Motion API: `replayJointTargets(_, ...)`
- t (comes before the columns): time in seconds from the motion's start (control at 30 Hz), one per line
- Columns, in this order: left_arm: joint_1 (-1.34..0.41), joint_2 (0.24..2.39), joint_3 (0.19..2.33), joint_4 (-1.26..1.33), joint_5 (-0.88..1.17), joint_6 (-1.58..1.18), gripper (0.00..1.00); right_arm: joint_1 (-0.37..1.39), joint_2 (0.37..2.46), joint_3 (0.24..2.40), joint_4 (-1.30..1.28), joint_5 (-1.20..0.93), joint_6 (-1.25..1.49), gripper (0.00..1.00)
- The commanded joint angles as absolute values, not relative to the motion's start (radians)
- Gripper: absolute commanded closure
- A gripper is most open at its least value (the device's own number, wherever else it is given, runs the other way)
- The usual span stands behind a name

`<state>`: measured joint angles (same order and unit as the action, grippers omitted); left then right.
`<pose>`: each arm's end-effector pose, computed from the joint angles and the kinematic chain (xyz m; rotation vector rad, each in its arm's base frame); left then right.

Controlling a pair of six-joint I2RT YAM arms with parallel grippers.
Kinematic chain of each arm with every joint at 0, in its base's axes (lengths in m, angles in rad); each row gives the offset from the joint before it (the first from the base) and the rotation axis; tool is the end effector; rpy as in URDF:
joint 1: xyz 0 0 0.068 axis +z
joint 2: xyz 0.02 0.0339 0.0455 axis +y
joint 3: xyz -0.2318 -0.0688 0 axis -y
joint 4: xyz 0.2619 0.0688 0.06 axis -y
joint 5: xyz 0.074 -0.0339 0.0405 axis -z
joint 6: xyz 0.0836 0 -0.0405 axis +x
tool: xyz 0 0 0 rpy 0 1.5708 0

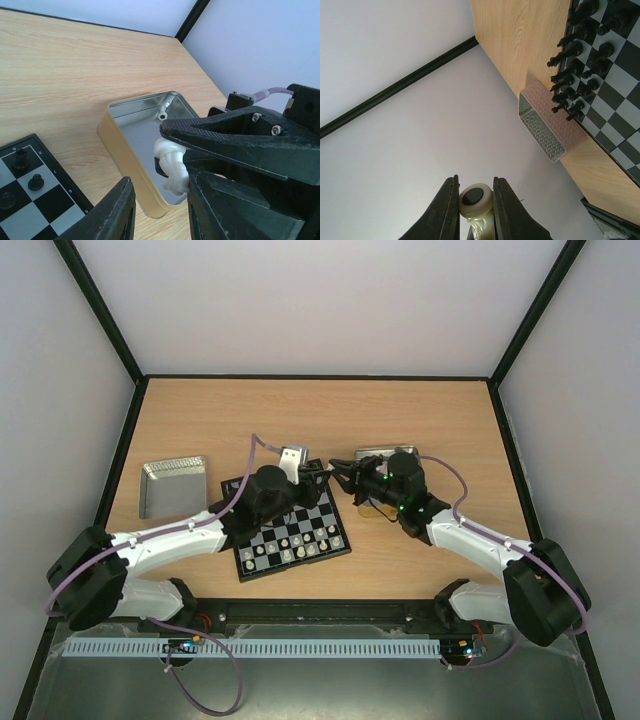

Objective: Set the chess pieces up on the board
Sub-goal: Place the chess piece on the chessboard.

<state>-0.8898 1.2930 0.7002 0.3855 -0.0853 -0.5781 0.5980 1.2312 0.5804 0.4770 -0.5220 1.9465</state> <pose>0.2329 -0.2761 0.2075 0.2281 1.8719 -0.9647 0.2507 0.2212 0.1958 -1.0398 -2.1329 -2.0401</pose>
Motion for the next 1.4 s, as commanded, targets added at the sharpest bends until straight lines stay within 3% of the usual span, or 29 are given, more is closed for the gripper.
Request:
replayJointTargets(0.0,-0.894,1.312,0.707,0.439,-0.108,-0.519,0.72,0.604,1.230,0.568,0.515,-0.543,1.967,0.92)
replayJointTargets(0.3,-0.905,1.329,0.702,0.483,-0.102,-0.471,0.79,0.605,1.235,0.573,0.514,-0.558,1.950,0.92)
replayJointTargets(0.5,-0.907,1.338,0.708,0.499,-0.098,-0.441,0.93,0.610,1.238,0.584,0.486,-0.567,1.922,0.91)
replayJointTargets(0.6,-0.907,1.327,0.706,0.478,-0.103,-0.437,0.98,0.611,1.233,0.591,0.462,-0.555,1.887,0.84)
replayJointTargets(0.67,-0.907,1.312,0.710,0.429,-0.115,-0.445,0.98,0.611,1.219,0.605,0.417,-0.519,1.836,0.71)
replayJointTargets(0.8,-0.907,1.256,0.745,0.220,-0.151,-0.488,0.98,0.608,1.190,0.633,0.307,-0.418,1.698,0.52)
replayJointTargets(0.9,-0.907,1.207,0.805,-0.030,-0.179,-0.538,0.98,0.608,1.170,0.658,0.212,-0.326,1.587,0.45)
replayJointTargets(1.2,-0.904,1.131,0.995,-0.816,-0.121,-0.792,0.98,0.604,1.129,0.736,-0.025,-0.089,1.337,0.44)
replayJointTargets(1.37,-0.904,1.167,1.008,-1.008,-0.031,-0.846,0.98,0.603,1.152,0.735,-0.027,-0.092,1.301,0.44)
